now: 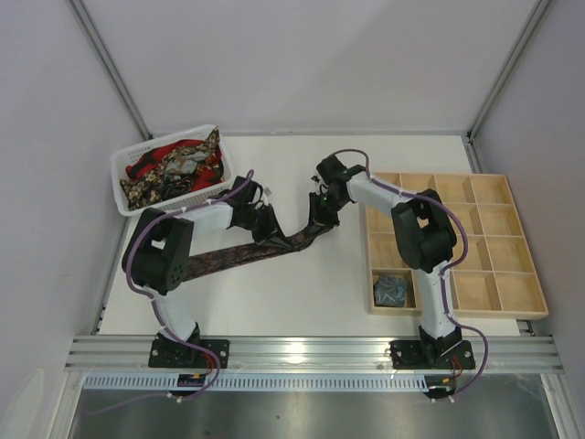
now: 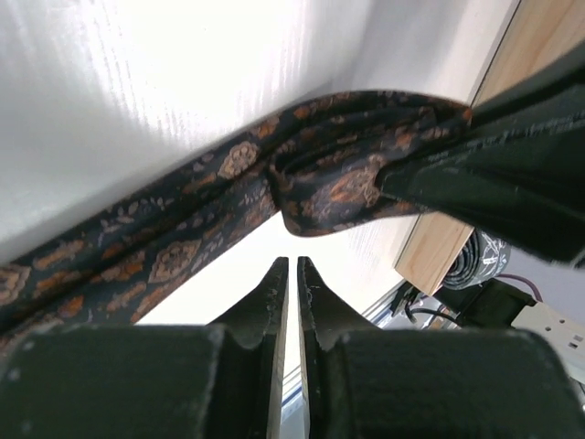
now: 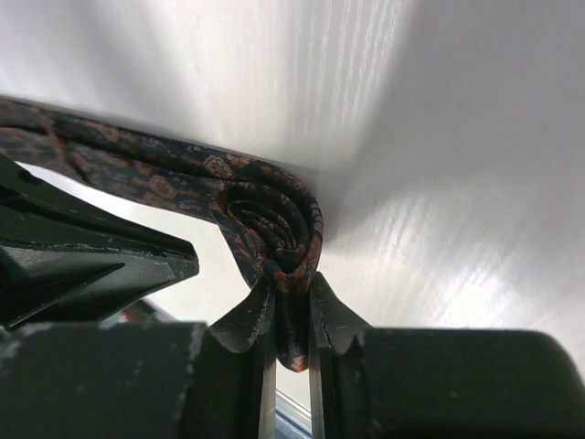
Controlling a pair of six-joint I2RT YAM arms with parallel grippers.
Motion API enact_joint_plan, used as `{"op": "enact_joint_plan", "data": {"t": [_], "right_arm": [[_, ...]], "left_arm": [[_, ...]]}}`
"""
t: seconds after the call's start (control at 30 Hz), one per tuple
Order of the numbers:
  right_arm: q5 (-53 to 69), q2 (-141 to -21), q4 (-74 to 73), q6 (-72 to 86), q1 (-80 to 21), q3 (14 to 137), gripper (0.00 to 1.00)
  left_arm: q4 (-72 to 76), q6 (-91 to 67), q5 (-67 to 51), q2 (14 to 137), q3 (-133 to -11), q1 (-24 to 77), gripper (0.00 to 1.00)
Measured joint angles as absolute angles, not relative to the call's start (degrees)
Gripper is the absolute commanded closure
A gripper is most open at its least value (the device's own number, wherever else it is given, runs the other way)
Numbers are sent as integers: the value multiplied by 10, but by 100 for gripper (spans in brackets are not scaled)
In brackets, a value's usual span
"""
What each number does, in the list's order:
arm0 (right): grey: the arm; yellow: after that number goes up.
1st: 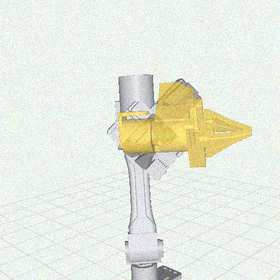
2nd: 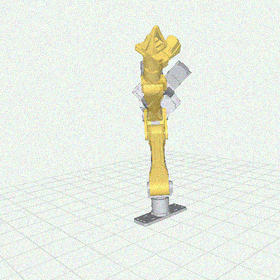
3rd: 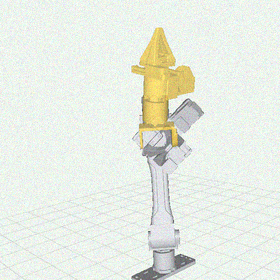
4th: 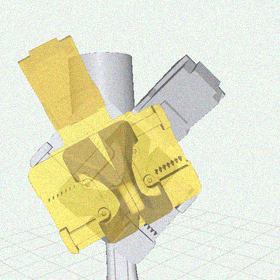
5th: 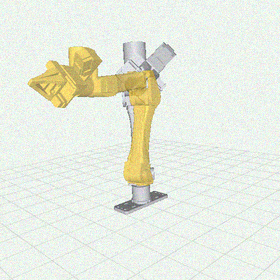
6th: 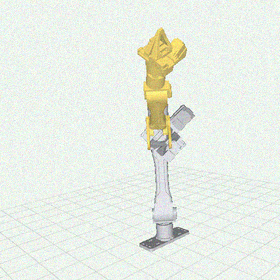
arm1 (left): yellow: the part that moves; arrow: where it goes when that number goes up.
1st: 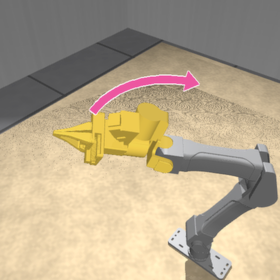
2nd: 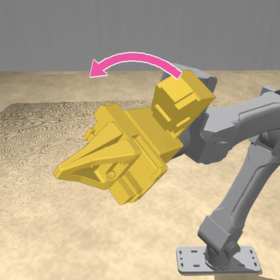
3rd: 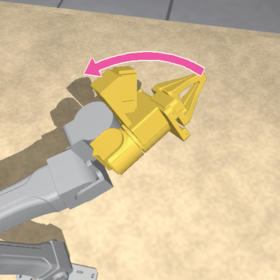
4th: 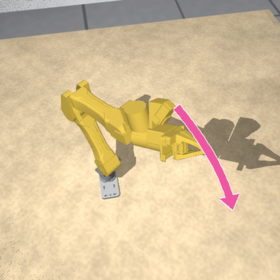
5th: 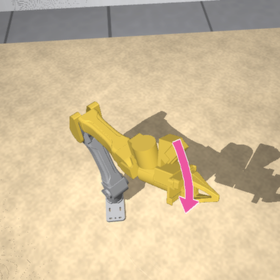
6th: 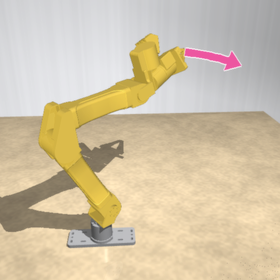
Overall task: Roll the ties
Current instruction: Roll the tie
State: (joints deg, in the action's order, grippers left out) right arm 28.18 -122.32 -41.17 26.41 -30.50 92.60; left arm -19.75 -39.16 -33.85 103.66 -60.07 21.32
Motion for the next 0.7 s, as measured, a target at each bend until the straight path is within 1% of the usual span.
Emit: {"op": "enact_joint_plan", "data": {"t": [0.37, 0.63, 0.7], "right_arm": [[173, -1223, -510, 248, -356, 988, 100], [138, -1228, -550, 255, -376, 1038, 100], [133, -1233, -554, 256, -383, 1054, 100]], "left_arm": [[-169, -417, -339, 1082, -616, 227, 89], [-164, -422, -337, 1098, -633, 234, 90], [-164, -422, -335, 1101, -637, 234, 92]]}}
